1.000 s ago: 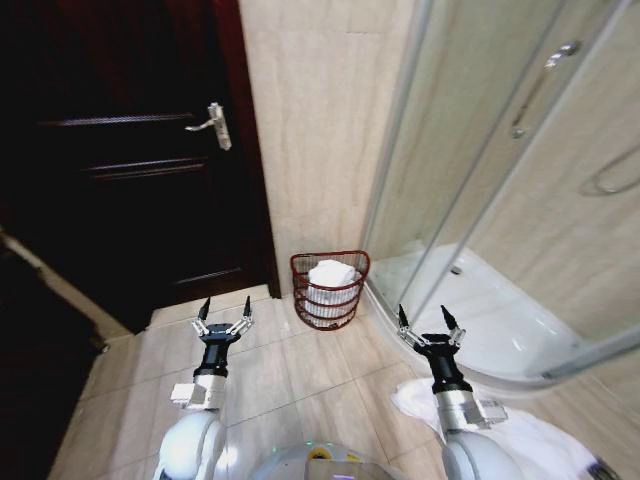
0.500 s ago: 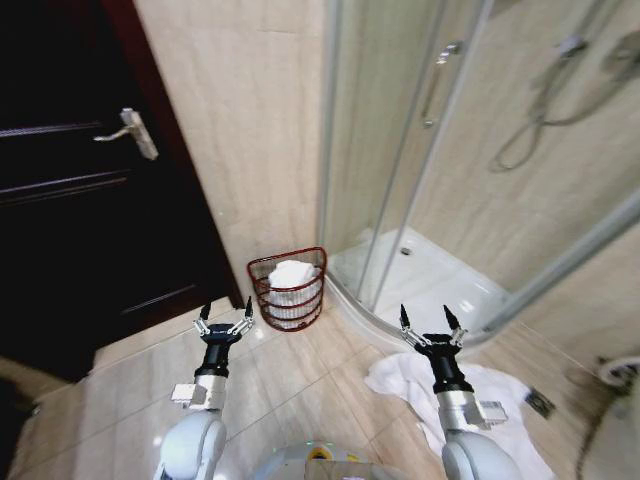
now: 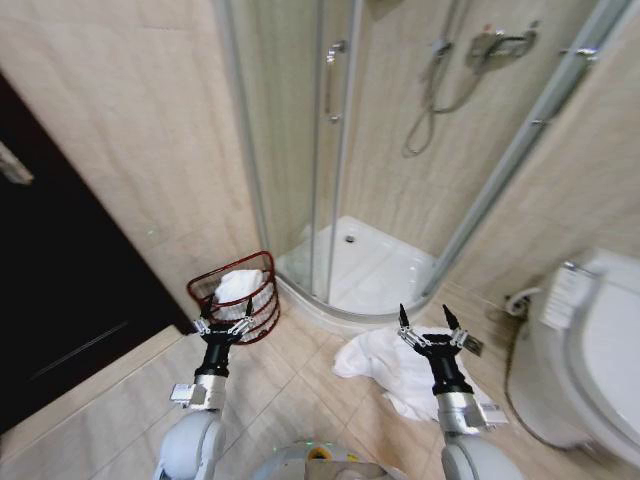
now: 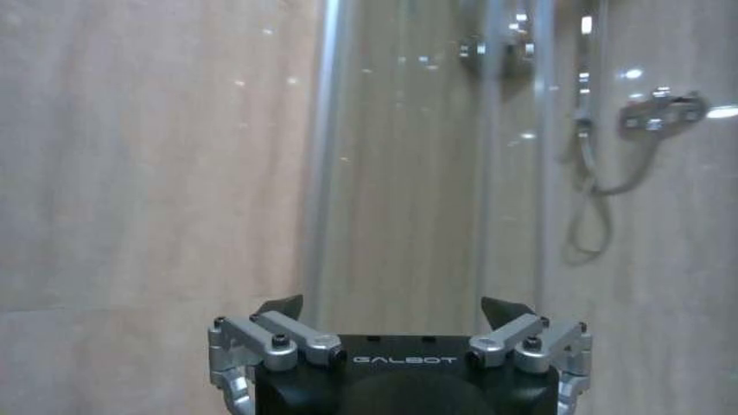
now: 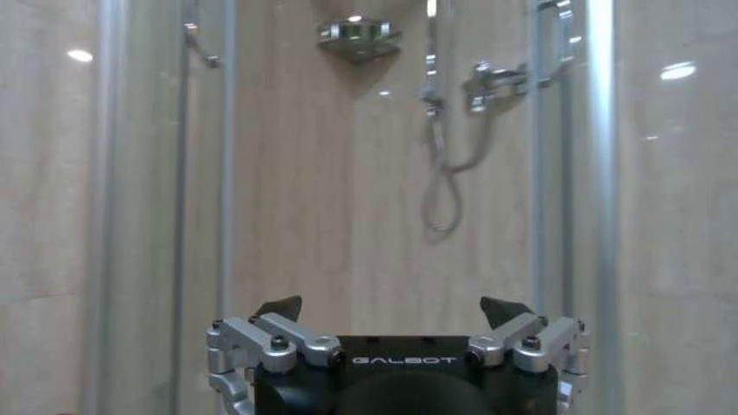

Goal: Discard the used towel into the hamper.

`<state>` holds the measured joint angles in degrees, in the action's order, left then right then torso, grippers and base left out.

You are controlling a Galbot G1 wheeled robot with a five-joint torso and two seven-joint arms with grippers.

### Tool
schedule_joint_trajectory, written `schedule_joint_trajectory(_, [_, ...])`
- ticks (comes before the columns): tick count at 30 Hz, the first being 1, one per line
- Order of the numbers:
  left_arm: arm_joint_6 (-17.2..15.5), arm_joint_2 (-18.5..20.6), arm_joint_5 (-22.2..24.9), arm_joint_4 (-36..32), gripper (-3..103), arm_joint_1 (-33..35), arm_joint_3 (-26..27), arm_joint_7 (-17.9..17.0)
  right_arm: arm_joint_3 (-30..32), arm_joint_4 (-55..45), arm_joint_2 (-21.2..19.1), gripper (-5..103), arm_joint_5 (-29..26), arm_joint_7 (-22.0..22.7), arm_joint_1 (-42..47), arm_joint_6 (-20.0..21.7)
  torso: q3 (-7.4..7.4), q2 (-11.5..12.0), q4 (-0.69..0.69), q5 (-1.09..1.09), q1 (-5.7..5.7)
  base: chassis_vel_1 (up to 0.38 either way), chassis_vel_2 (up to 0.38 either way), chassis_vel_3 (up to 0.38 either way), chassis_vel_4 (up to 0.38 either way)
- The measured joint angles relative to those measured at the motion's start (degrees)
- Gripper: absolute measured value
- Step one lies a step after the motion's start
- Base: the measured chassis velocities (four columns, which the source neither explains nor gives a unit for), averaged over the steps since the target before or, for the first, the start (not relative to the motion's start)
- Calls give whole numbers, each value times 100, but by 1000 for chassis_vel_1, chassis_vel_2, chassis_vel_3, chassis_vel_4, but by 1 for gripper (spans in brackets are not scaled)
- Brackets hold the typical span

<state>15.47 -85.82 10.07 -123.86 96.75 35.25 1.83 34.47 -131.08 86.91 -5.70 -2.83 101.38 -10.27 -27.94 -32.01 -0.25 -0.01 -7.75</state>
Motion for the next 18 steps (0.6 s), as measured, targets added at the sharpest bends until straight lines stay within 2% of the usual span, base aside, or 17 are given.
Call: schedule_joint_trajectory(18, [116, 17, 59, 132, 100, -54, 28, 26, -72, -8, 23, 100, -14, 247, -44, -52, -1, -1, -1, 1, -1, -128, -126, -127, -124])
